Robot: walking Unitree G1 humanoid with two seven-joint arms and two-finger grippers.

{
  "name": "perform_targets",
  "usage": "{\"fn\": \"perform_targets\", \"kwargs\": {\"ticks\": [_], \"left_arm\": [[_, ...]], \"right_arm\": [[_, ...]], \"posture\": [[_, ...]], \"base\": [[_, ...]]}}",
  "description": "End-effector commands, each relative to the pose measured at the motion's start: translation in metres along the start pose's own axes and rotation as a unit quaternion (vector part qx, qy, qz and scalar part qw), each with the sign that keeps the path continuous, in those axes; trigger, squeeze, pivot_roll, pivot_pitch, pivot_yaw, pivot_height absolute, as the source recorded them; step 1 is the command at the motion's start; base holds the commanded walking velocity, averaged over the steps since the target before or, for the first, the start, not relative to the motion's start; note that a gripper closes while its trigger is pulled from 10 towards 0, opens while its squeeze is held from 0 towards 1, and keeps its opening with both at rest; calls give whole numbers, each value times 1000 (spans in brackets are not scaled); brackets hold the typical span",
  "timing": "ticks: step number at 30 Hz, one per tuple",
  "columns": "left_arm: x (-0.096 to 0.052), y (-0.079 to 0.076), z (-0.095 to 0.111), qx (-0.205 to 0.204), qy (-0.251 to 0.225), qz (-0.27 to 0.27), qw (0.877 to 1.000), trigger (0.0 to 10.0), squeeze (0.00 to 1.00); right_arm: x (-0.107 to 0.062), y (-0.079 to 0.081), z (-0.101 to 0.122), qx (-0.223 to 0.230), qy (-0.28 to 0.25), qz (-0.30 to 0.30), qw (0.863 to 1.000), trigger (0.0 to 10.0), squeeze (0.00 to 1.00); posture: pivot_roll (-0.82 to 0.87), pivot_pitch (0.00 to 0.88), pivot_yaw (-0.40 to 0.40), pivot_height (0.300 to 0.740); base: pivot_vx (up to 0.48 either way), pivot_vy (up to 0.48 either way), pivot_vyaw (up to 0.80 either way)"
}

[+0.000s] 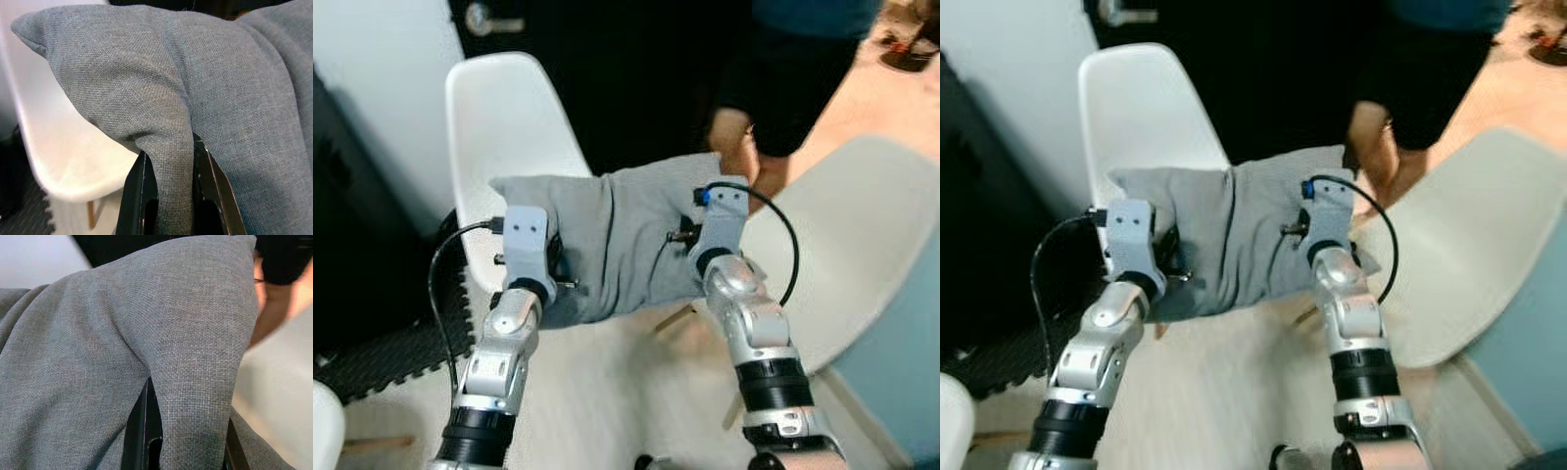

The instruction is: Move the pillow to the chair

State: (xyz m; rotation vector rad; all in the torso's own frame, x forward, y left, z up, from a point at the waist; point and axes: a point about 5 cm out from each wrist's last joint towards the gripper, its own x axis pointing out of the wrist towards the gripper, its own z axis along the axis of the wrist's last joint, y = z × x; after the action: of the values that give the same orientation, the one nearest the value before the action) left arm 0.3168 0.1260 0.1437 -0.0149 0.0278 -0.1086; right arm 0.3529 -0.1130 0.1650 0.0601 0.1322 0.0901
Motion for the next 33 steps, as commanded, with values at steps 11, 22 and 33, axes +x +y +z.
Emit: {"fn": "perform_targets", "kwargs": {"ticks": [11,22,33], "left_arm": [[1,-1,-6,0,23,10,1000,10000,0],[1,0,-5,-2,25,11,1000,10000,0],[1,-4,-3,-9,19,-5,1000,10000,0]], "right_arm": [[1,5,-2,-18,5,-5,1000,10000,0],[1,-4,-6,-19,15,-36,999,10000,0],[2,2,-6,-39,17,-14,999,10000,0]], "posture": [[19,137,4,740],[19,138,6,740],[20,137,5,740]], "base": [[0,0,-800],[0,0,-800],[0,0,-509]]}}
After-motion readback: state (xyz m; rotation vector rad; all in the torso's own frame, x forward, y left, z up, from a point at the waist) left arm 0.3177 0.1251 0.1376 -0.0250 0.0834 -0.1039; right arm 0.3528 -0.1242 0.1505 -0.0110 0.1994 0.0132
